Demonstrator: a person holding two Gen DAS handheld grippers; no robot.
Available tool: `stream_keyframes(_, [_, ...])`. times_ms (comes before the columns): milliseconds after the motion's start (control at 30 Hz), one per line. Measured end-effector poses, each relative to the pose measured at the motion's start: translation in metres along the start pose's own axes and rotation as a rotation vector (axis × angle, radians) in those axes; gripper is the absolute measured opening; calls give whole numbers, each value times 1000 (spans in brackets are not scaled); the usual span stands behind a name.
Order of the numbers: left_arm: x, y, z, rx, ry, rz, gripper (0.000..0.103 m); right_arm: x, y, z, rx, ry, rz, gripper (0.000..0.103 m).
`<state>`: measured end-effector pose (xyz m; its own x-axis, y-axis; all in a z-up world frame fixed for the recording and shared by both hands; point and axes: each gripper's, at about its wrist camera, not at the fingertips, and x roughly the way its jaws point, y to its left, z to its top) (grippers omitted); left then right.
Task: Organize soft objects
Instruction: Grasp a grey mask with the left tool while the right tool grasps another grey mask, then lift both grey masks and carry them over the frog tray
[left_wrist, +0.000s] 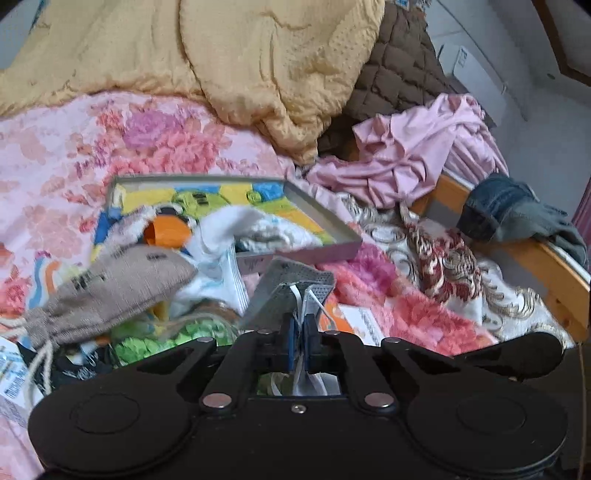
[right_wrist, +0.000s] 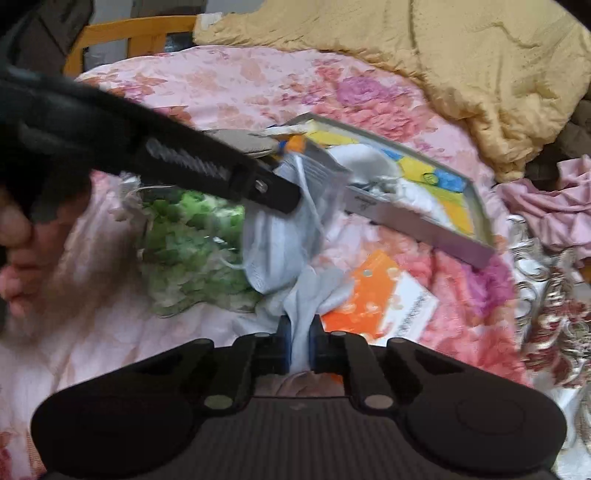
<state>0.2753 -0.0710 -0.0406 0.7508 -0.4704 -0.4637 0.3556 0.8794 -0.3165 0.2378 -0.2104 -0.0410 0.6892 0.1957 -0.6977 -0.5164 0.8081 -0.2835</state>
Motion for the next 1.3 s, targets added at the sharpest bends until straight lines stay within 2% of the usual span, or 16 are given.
stream_keyframes(200, [-16, 1, 12, -32, -54, 14, 4, -6, -13, 7, 73, -34, -51, 9])
stream_keyframes(433, [-34, 2, 22, -49, -115, 45, 4, -21, -16, 17, 70, -136, -150, 9])
stream_keyframes(600, [-41, 1, 31, -51, -162, 75, 4, -31, -20, 32, 113, -201, -203, 9])
stream_keyframes(767, [-37, 0, 43, -72, -175, 72, 4, -45, -28, 50, 189, -263, -208, 9])
stream_keyframes(900, [-31, -1, 65, -65, -180, 81, 5, -50, -32, 68, 202, -290, -209, 9])
stream_keyframes(1000, [-31, 1, 83, -61, -202, 77, 5, -47, -36, 90, 199, -328, -207, 9])
stream_keyframes(1133, [-26, 8, 107, 3, -222, 104, 5, -29, -45, 113, 193, -412, -207, 9])
stream_keyframes(1300, [-2, 32, 126, -21, -183, 114, 5, 7, -72, 129, 240, -454, -198, 9])
